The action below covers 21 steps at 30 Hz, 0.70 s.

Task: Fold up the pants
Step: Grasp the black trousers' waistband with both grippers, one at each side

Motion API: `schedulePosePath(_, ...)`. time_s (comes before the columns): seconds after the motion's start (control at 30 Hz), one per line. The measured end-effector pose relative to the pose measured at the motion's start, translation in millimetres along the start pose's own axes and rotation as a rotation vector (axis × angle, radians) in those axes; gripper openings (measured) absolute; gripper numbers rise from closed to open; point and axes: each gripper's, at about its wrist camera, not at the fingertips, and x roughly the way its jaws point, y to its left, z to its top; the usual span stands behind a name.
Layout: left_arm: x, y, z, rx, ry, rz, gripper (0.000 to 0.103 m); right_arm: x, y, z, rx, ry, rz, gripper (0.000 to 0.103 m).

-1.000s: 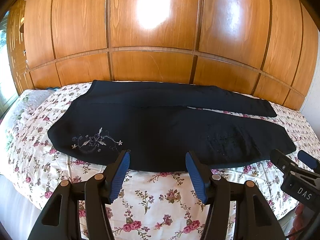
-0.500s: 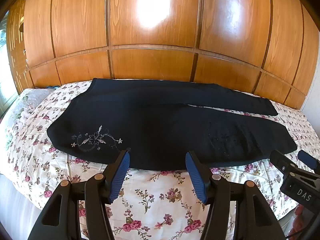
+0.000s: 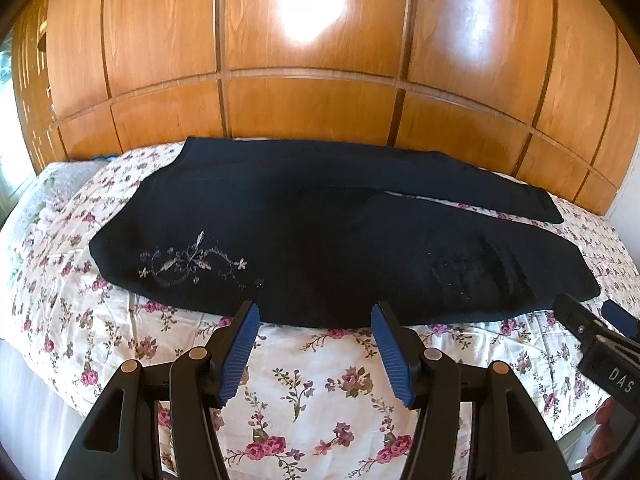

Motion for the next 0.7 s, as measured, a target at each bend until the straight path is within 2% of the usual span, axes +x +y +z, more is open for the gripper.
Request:
schedulePosePath(0.4,23,14,-5,-0.025,0.06,0.043,0.06,16,-23,3,0.018,0.006,-0.053,0.103)
schedulePosePath(0.43,25,15,-6,-0.028,0.065,0.046,0.06,19,-26,5,0.015,0.006,-0.045,0.103)
schedulePosePath(0.53,33,22,-7,-0.046,0.09,0.049,0.06,36,-41,9,0.036,0.068,0.081,0.103)
schedulePosePath(0.7,51,45,-10,-0.146,0.159,-0.065,0.06,53,-74,5,0.162,0.118,0.084,0.103)
